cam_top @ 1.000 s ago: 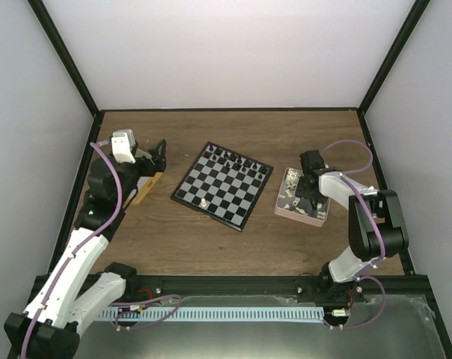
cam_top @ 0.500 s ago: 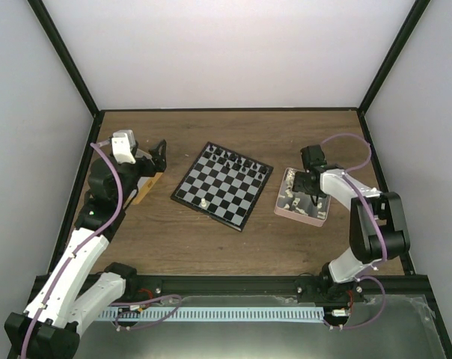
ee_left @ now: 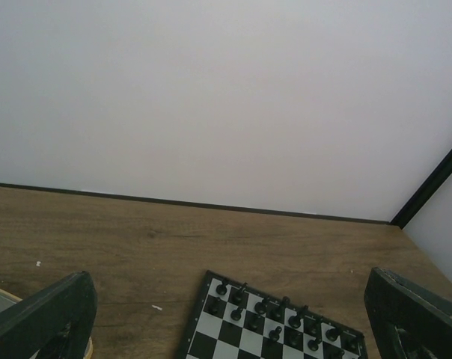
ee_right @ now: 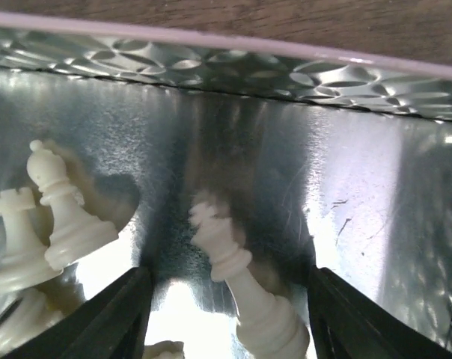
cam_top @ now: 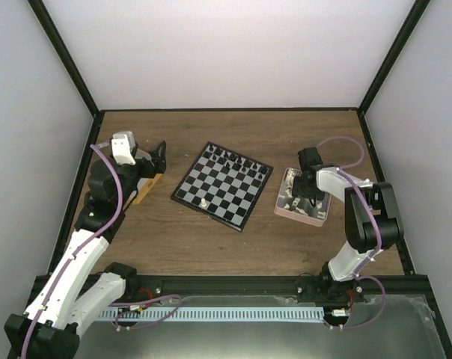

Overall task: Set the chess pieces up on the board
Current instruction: Pick up the chess piece from the storage box.

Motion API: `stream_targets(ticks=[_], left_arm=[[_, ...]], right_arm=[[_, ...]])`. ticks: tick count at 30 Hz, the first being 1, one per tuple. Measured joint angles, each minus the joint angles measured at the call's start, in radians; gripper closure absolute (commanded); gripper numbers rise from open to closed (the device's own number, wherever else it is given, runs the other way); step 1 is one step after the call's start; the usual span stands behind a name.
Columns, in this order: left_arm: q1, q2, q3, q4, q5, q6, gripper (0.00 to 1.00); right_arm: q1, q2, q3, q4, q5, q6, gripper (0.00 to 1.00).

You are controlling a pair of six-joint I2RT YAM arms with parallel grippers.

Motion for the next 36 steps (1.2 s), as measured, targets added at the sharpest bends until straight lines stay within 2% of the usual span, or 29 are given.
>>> stream_targets(ticks=[6,12,22,26,29,36], left_arm=[[0.0,-0.006,-0.002,0.0,-0.001,0.0,0.0],[0.0,-0.01,-0.003,0.0,-0.003,0.0,0.0],[0.0,-0.018,-0.005,-0.001,-0.003,0.0,0.0],[0.0,-0.019,-0.005,0.0,-0.003,0.0,0.0],[0.0,-0.019,-0.005,0.0,-0.003,0.0,0.0],[0.0,-0.019,-0.005,0.0,-0.003,0.0,0.0]], right_arm=[[0.0,-0.003,0.0,-0.022,-0.013,0.036,0.55],[0.0,0.001,0.001,-0.024,-0.015,0.051,0.58],[0.0,0.021,0.024,-0.014,0.003,0.1,0.73],[0.0,0.021,0.02,0.001,-0.002,0.121,0.73],[0.0,0.021,0.019,0.009,-0.003,0.122,0.8],[-0.004,0.029,0.019,0.03,-0.002,0.121,0.87]])
